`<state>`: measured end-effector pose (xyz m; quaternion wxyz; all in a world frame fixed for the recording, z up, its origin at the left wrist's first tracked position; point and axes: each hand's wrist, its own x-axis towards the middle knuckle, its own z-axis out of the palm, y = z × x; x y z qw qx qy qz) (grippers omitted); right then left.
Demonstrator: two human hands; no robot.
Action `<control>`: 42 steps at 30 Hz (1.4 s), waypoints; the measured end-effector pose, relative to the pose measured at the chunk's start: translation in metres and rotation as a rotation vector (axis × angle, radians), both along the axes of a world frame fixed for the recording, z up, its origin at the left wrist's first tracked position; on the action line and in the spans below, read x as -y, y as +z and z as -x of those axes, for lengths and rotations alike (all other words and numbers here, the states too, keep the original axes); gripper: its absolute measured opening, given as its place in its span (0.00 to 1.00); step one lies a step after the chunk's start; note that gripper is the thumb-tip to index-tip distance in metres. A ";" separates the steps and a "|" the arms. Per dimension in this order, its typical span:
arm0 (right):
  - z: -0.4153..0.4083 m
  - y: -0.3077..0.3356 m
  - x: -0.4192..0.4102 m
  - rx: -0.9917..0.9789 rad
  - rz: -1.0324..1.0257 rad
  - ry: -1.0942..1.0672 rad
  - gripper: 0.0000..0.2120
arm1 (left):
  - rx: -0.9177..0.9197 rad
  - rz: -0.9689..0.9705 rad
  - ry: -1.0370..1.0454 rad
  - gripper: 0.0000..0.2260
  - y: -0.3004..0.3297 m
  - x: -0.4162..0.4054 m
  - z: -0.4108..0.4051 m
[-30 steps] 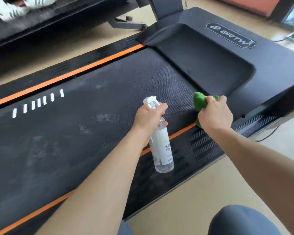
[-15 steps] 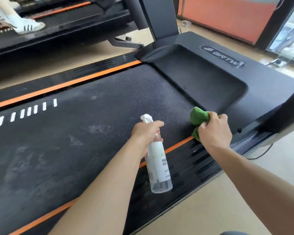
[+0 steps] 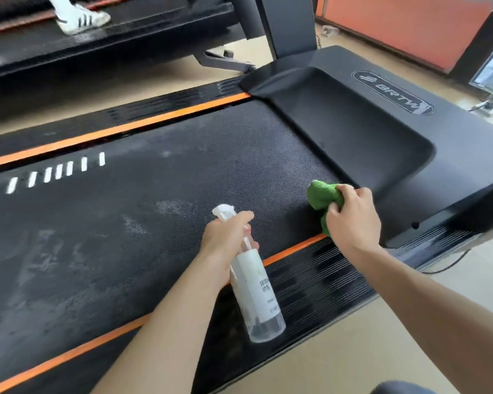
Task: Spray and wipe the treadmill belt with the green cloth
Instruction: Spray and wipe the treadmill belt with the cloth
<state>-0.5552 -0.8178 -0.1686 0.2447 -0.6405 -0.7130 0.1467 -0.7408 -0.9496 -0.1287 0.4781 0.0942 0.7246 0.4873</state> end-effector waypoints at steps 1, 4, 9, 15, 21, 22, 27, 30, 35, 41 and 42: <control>0.002 0.000 -0.003 0.012 -0.003 0.011 0.17 | -0.005 -0.009 -0.029 0.13 0.004 0.001 -0.003; 0.003 0.000 -0.023 0.079 -0.054 -0.008 0.17 | -0.020 -0.053 -0.036 0.14 0.011 0.002 -0.008; 0.026 -0.010 -0.059 0.144 0.041 0.085 0.18 | -0.128 -0.125 0.099 0.11 0.024 -0.003 0.007; 0.074 -0.036 -0.007 0.236 -0.026 0.369 0.09 | -0.176 -0.182 0.208 0.09 0.026 -0.008 0.018; 0.081 -0.032 0.022 0.271 -0.122 0.997 0.12 | -0.188 -0.129 0.199 0.10 0.026 -0.020 0.018; 0.075 -0.030 0.006 0.344 -0.176 1.046 0.14 | -0.196 -0.129 0.194 0.09 0.027 -0.022 0.017; 0.034 -0.023 -0.093 0.424 -0.142 0.443 0.11 | -0.226 -0.122 0.182 0.08 0.025 -0.026 0.016; 0.049 -0.025 -0.064 0.313 -0.089 0.325 0.12 | -0.233 -0.107 0.171 0.07 0.027 -0.028 0.015; 0.074 -0.026 0.029 0.356 -0.141 0.813 0.10 | -0.289 -0.059 0.137 0.10 0.034 -0.031 0.015; 0.029 -0.031 -0.090 0.518 -0.208 0.535 0.09 | -0.226 -0.048 0.122 0.08 0.019 -0.034 0.015; 0.027 -0.033 -0.096 0.508 -0.186 0.470 0.10 | -0.227 -0.047 0.122 0.08 0.018 -0.033 0.014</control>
